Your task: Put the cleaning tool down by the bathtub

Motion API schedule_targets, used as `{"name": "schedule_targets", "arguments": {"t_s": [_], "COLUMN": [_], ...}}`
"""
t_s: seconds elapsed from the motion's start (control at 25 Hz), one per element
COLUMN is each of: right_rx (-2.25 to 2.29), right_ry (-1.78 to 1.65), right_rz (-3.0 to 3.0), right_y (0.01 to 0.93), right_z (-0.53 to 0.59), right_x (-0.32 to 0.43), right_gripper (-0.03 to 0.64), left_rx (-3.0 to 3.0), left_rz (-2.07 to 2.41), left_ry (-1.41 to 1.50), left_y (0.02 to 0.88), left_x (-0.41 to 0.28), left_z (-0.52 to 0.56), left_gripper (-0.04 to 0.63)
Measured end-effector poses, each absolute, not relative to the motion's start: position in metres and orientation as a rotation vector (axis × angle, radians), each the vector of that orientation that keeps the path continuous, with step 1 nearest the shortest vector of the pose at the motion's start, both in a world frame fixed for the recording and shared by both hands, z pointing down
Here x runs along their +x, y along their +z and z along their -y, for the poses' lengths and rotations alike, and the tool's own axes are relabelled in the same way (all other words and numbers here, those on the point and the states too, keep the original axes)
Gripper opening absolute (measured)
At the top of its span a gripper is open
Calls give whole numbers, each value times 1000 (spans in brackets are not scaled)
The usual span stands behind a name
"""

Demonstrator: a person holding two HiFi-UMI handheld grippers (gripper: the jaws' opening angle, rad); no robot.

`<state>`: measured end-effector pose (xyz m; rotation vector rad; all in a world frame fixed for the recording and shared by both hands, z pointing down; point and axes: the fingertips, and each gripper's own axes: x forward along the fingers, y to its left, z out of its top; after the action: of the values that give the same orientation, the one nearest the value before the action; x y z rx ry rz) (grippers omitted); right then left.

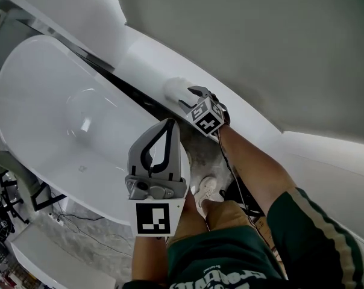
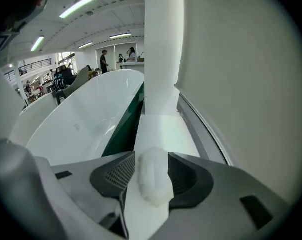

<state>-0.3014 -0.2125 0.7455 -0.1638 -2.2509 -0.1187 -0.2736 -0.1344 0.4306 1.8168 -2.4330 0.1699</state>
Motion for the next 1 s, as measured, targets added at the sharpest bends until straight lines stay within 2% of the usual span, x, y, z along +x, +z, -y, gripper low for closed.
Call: {"name": "schedule_targets", "arguments": {"t_s": [0.52,1.0], "right_rx": [-88,-128], "right_ry": [-12,-70], "right_rz": [2449,2806], "right_y": [628,474], "right_z": [218,203], "right_x": [-271,-228], "right_gripper": [201,199], "left_rx": [1945,2036], "left_rz": [2410,2403], "left_ry": [167,265], "left_y": [367,313], "left_x": [-232,-181], "left_z": [154,165], "left_gripper": [6,6]}}
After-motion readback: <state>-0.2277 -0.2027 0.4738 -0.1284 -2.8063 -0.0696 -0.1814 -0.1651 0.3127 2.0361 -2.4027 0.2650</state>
